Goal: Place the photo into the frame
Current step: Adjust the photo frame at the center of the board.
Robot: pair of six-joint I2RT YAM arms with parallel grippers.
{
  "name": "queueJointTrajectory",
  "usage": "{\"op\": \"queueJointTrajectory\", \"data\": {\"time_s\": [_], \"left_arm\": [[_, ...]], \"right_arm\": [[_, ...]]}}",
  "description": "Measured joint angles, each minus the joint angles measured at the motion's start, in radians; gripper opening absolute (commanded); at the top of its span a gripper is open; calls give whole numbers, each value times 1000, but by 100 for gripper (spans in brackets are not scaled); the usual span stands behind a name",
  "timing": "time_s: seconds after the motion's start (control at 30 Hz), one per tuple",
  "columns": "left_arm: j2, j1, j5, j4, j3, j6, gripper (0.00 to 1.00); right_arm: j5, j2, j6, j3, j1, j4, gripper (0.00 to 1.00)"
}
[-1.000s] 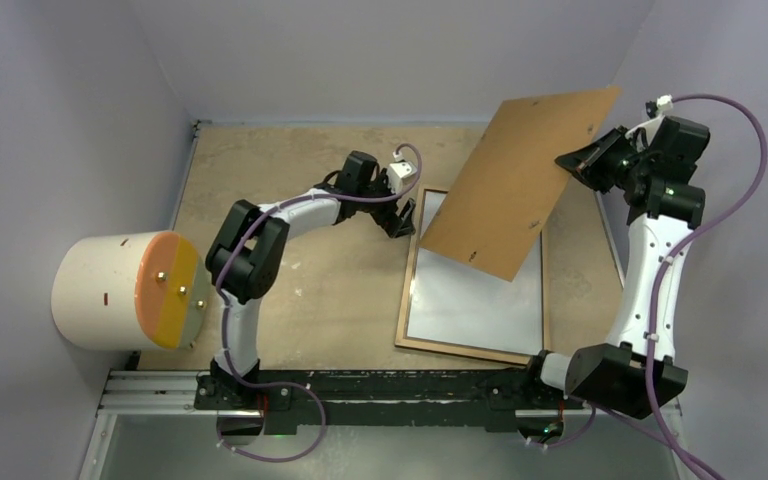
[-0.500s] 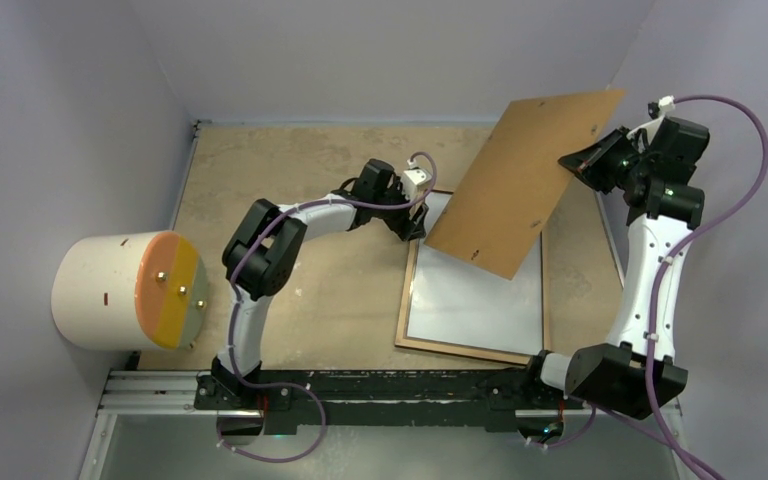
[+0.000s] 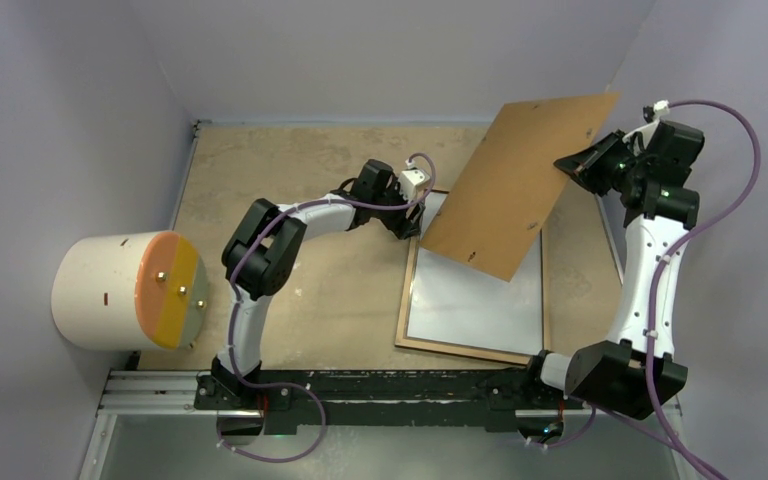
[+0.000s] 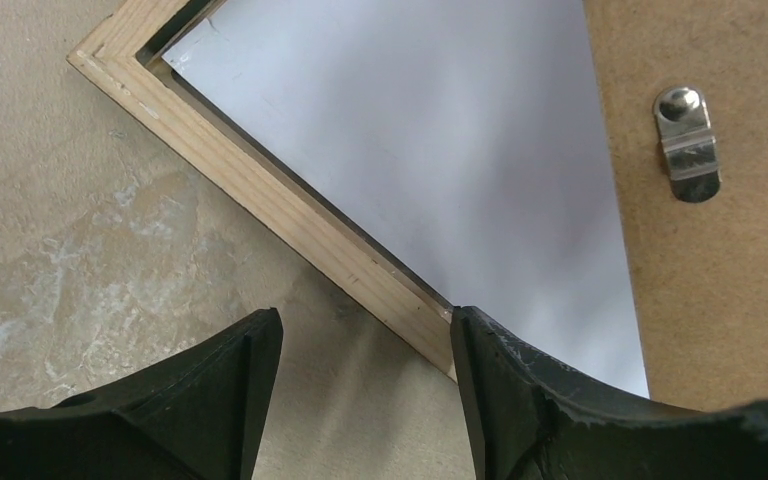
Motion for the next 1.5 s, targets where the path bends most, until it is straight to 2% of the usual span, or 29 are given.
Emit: {"op": "queueJointTrajectory", "data": {"time_s": [0.33, 0.5, 0.93, 1.1, 1.23, 1.5], "left_arm": [[0, 0, 63, -6, 0, -13, 68], [0, 0, 83, -19, 0, -11, 65], [0, -7, 31, -29, -18, 1, 54], [-5, -5, 26, -27, -23, 17, 53], [-32, 29, 11, -33, -51, 53, 53], [-92, 179, -37, -67, -100, 145, 52]], "right_arm": [[-10, -6, 9, -23, 0, 25, 0], [-8, -8, 12, -24, 0, 33, 0], [-7, -31, 19, -38, 0, 48, 0], [-18, -31, 20, -48, 0, 64, 0], [-60, -29, 37, -92, 0, 112, 0], [-115, 10, 85, -186, 65, 199, 0]]}}
